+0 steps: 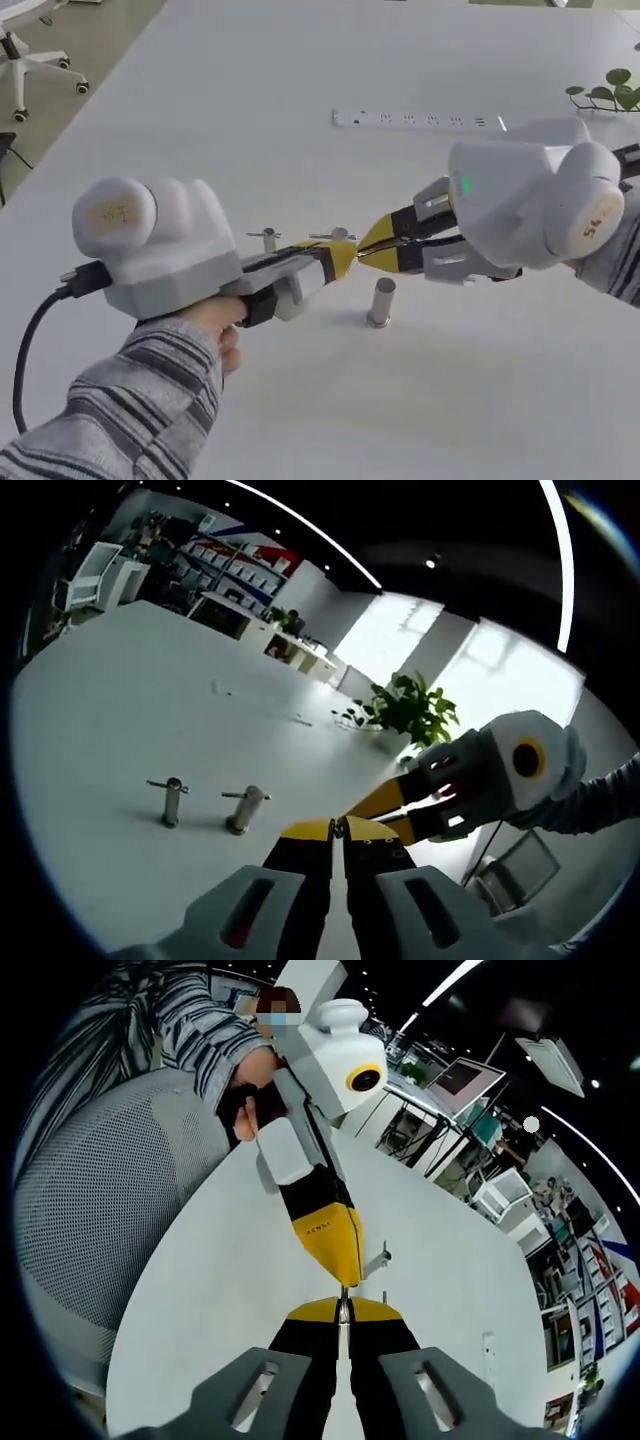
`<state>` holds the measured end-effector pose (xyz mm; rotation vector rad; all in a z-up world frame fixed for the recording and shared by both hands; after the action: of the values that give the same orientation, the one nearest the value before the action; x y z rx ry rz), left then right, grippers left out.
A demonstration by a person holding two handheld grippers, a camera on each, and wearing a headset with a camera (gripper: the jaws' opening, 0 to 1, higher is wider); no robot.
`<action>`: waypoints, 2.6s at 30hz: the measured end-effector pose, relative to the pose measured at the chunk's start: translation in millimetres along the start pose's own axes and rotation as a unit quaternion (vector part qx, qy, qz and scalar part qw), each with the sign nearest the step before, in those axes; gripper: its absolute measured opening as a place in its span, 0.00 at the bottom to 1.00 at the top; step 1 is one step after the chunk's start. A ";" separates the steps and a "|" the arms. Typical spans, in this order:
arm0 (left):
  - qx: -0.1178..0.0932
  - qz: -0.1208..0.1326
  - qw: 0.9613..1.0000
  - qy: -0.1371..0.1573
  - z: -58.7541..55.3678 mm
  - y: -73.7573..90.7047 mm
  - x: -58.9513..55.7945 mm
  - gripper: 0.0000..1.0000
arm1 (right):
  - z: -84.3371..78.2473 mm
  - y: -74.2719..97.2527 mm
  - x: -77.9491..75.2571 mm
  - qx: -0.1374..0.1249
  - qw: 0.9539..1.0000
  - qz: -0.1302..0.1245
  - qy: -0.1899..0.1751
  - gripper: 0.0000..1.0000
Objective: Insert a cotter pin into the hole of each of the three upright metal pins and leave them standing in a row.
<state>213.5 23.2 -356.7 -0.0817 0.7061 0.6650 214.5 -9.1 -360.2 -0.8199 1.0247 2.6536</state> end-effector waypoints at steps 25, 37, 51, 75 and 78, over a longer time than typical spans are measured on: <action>0.069 -0.025 0.985 -0.158 -2.9 7.7 1.7 0.00 | 5.2 5.5 -1.0 -0.038 0.957 0.029 -0.287 0.18; 0.100 -0.079 0.964 -0.234 -8.2 13.4 -8.0 0.00 | -1.6 15.8 6.7 -0.053 0.920 0.067 -0.383 0.23; 0.104 -0.136 0.951 -0.257 -10.4 18.1 -29.7 0.00 | 2.9 19.4 30.4 -0.068 0.901 0.109 -0.414 0.18; 0.095 -0.174 0.954 -0.227 -14.3 19.1 -44.8 0.00 | 14.3 26.1 42.4 -0.077 0.929 0.126 -0.338 0.00; 0.095 -0.171 0.953 -0.232 -16.0 19.2 -44.0 0.00 | 12.8 25.8 41.1 -0.070 0.938 0.122 -0.316 0.00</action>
<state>168.1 10.2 -338.6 0.1257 0.2855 0.2616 165.8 -21.0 -360.6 0.1796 0.8023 2.8959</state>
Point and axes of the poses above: the centre of the closed fingertips' face, and the gripper's own axes: y roughly backward along the fingers, x roughly to its left, z roughly out of its top, the point moved 2 cm from there along y, roughly backward along the fingers, and after that the axes turned 10 degrees about -z, right-handed, at the moved point
